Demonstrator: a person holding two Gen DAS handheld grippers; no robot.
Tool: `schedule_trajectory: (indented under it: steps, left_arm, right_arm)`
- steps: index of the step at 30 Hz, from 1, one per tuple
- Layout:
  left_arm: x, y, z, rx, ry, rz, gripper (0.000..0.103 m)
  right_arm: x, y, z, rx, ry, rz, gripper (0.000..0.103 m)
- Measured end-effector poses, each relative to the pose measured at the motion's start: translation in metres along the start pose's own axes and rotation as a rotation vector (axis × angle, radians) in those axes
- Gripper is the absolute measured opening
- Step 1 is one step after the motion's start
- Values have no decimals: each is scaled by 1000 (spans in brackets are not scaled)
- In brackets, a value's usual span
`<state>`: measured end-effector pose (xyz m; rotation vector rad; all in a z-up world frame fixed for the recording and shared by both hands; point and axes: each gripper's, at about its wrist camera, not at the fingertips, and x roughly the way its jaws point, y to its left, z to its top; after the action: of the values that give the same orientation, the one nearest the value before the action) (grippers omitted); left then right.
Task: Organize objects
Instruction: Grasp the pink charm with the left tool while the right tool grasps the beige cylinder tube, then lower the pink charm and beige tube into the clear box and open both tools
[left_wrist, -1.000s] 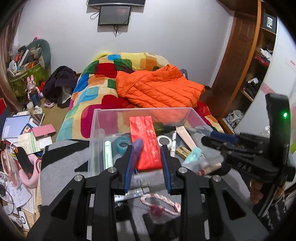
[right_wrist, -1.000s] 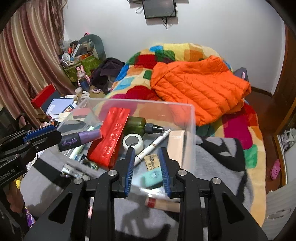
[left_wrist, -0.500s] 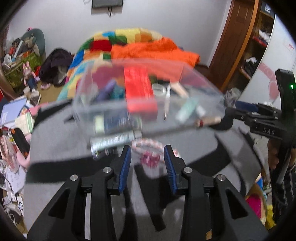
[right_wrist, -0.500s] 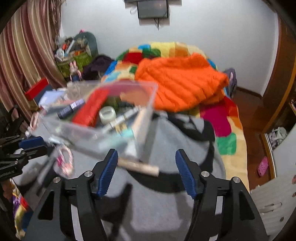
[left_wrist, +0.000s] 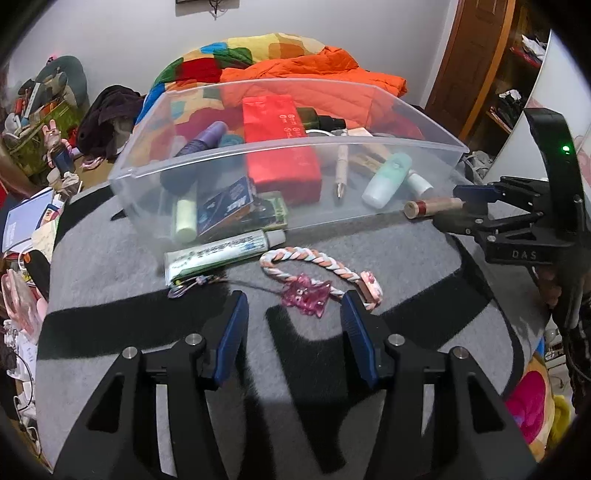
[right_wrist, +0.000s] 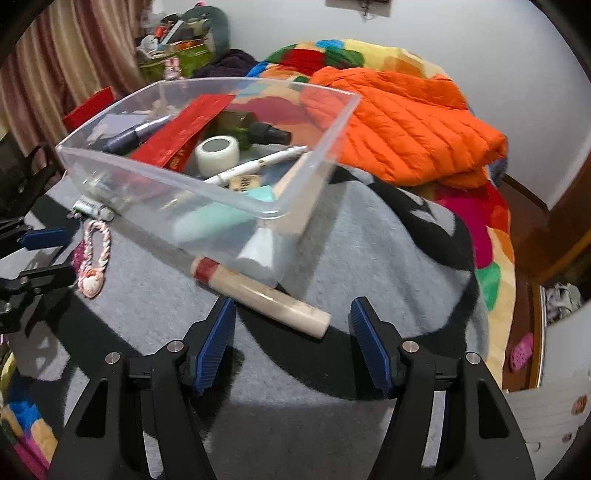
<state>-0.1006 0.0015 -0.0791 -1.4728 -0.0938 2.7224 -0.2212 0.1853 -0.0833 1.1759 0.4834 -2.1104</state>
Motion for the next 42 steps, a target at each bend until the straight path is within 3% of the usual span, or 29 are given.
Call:
schedule_trajectory:
  steps: [1,3,5,10,14,18,20,22,23,27,29,31,34,42]
  left_arm:
    - [2,-1,1,-1,-3,-1,50]
    - [3,-1,1,2,-12,4,36]
    - [3,-1,1,0,-20,6,26]
    - [-2,3,-6,-16,-40,-4,26]
    - [-10,8,-15,-43,-45,-22,26]
    - [-23,14,-24,-75,-58,-29,26]
    - [-32,16,-28,-90,-70,-33,26]
    - [-39,18,-30,-99,-82,-35,26]
    - [-43,19,-31,-103,-89,-35,26]
    - [-56,22,-30,-114,-119,-33,26]
    - [-60,22,-28,-114,-129,-29,26]
    - [-65,23,-26,-114,-143,-30,26]
    - [-73,23,-21,-112,-169,-32,26]
    - [-98,18,-1,-82,-252,-32,26]
  right_arm:
    - [-1,1,-1,-6,-1,15,44]
    - [-4,6,-5,-13,0,53,31]
    - [-9,11,-9,-21,-3,64,26]
    - [-20,31,-20,-35,-1,114,16]
    - [-29,56,-29,-64,19,189,14]
    - [-34,75,-30,-104,16,185,15]
    - [-37,76,-27,-85,-1,178,20]
    - [-35,73,-19,-46,-18,162,38]
    - [-33,72,-17,-26,-23,148,42]
    - [-23,71,-8,31,-41,67,43]
    - [-15,76,-6,23,-39,6,40]
    - [-9,78,-6,26,-23,0,24]
    - [-12,82,-7,28,-42,1,14]
    - [-43,77,-7,75,-122,45,14]
